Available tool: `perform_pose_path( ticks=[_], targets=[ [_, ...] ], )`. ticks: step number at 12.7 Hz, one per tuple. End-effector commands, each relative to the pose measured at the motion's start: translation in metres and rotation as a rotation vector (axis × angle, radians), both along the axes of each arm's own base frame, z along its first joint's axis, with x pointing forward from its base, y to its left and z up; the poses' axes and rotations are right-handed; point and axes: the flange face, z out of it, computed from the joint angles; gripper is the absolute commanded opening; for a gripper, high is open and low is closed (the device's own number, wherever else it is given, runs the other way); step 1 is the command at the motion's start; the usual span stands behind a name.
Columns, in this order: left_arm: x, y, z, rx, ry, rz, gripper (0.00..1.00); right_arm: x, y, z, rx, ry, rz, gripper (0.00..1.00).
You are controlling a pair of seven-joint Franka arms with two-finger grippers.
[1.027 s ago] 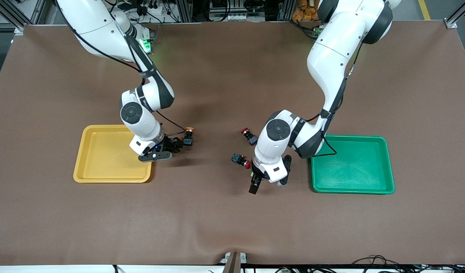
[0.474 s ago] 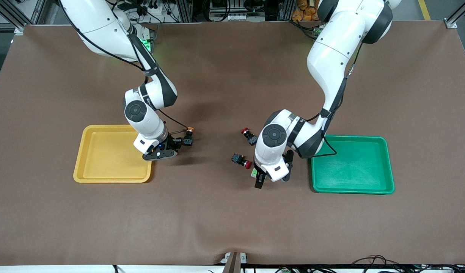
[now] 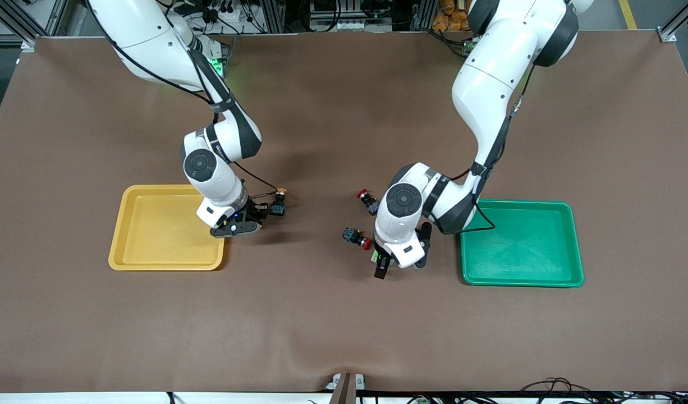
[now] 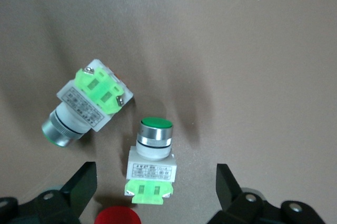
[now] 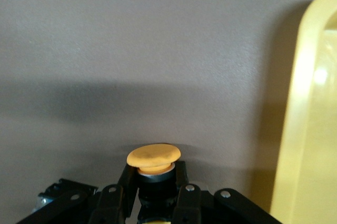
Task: Place green and yellow buttons in trays
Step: 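Close the left gripper on the green switch while the right grips yellow, then lower the green switch into the green tray while the right lowers yellow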
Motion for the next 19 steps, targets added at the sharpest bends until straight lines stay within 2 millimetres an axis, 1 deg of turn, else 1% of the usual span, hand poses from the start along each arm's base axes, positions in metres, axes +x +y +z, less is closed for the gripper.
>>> perform_pose_path(
  ticks=[1, 2, 3, 4, 5, 6, 7, 9, 11, 12, 13, 14, 15, 16, 17, 18, 19],
  targets=[
    [-0.007, -0.008, -0.021, 0.016, -0.009, -0.023, 1.0, 0.002, -0.009, 0.027, 0.001, 0.007, -0.011, 0.0],
    [-0.007, -0.008, -0.024, 0.019, -0.007, -0.026, 1.0, 0.005, -0.013, 0.032, 0.004, 0.001, -0.017, 0.0],
    [-0.007, -0.008, -0.024, 0.022, -0.008, -0.04, 0.82, 0.007, -0.012, 0.04, 0.004, 0.005, -0.016, 0.0],
    [-0.007, -0.008, -0.024, 0.022, -0.008, -0.046, 0.28, 0.013, -0.01, 0.055, 0.003, 0.017, -0.016, 0.0],
    [-0.008, -0.009, -0.023, 0.024, -0.011, -0.05, 0.0, 0.02, -0.015, 0.068, -0.004, 0.049, -0.025, 0.0],
    [-0.012, -0.016, -0.022, 0.033, -0.018, -0.07, 0.0, 0.025, -0.021, 0.076, -0.013, 0.076, -0.021, 0.0],
    [-0.012, -0.016, -0.021, 0.045, -0.028, -0.083, 0.0, 0.029, -0.025, 0.079, -0.016, 0.074, -0.007, 0.0],
    [-0.009, -0.014, -0.012, 0.048, -0.044, -0.086, 0.0, 0.037, -0.053, 0.077, -0.018, 0.074, 0.028, 0.0],
    [0.002, -0.007, 0.02, 0.036, -0.073, -0.071, 0.0, 0.044, -0.083, 0.081, -0.017, 0.071, 0.06, 0.0],
    [0.013, 0.004, 0.046, 0.032, -0.097, -0.06, 0.0, 0.045, -0.097, 0.079, -0.018, 0.075, 0.077, 0.0],
    [0.02, 0.015, 0.065, 0.042, -0.101, -0.058, 0.0, 0.045, -0.112, 0.079, -0.017, 0.076, 0.094, 0.0],
    [0.024, 0.022, 0.091, 0.047, -0.116, -0.071, 0.0, 0.048, -0.125, 0.08, -0.017, 0.073, 0.112, 0.0],
    [0.031, 0.035, 0.115, 0.054, -0.13, -0.091, 0.0, 0.049, -0.135, 0.08, -0.017, 0.075, 0.121, 0.0],
    [0.039, 0.056, 0.141, 0.076, -0.13, -0.115, 0.0, 0.049, -0.141, 0.08, -0.016, 0.074, 0.132, 0.0],
    [0.041, 0.072, 0.155, 0.111, -0.104, -0.165, 0.0, 0.049, -0.15, 0.078, -0.016, 0.077, 0.134, 0.0],
    [0.048, 0.097, 0.173, 0.134, -0.09, -0.222, 0.0, 0.049, -0.152, 0.076, -0.016, 0.079, 0.137, 0.0],
    [0.052, 0.124, 0.186, 0.149, -0.06, -0.26, 0.0, 0.049, -0.154, 0.072, -0.017, 0.077, 0.135, 0.0]
  ],
)
